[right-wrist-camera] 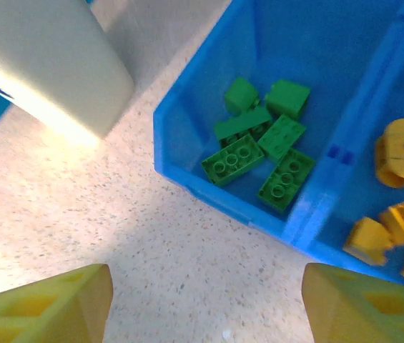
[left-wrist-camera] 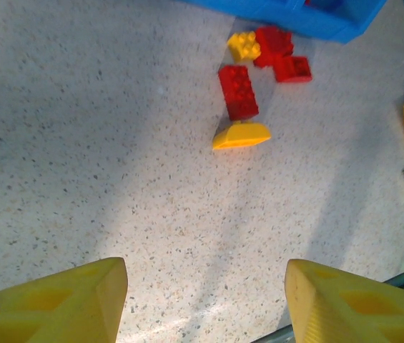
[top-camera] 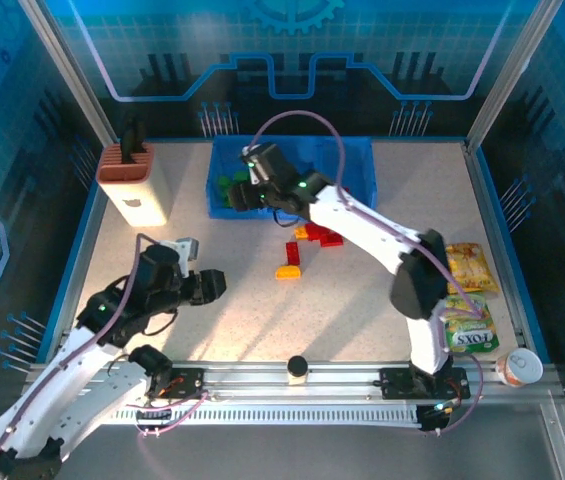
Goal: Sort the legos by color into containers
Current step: Place the lego in the container, then pick up the lego from the center of the table.
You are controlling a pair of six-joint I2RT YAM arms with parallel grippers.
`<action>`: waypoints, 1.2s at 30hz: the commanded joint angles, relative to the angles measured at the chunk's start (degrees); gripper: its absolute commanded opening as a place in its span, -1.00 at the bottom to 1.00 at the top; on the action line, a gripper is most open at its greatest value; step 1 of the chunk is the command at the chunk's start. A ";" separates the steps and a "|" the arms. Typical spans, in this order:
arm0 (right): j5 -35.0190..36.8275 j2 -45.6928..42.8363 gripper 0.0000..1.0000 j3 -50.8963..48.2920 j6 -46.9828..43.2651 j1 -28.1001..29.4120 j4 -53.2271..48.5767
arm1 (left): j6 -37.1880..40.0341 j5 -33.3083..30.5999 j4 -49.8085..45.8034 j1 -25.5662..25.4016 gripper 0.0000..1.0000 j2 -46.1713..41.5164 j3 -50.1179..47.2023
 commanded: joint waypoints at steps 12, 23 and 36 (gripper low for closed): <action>1.37 -37.30 0.58 -48.04 13.28 -1.98 9.31 | 0.04 1.25 16.73 -7.21 0.28 23.50 0.32; 0.70 -58.55 0.59 -69.70 21.59 -0.54 7.99 | 4.63 1.49 20.22 -8.50 0.31 48.55 12.95; 1.74 -71.78 0.60 -76.82 24.16 0.11 4.64 | 11.28 -1.01 16.94 -8.60 0.28 65.61 25.83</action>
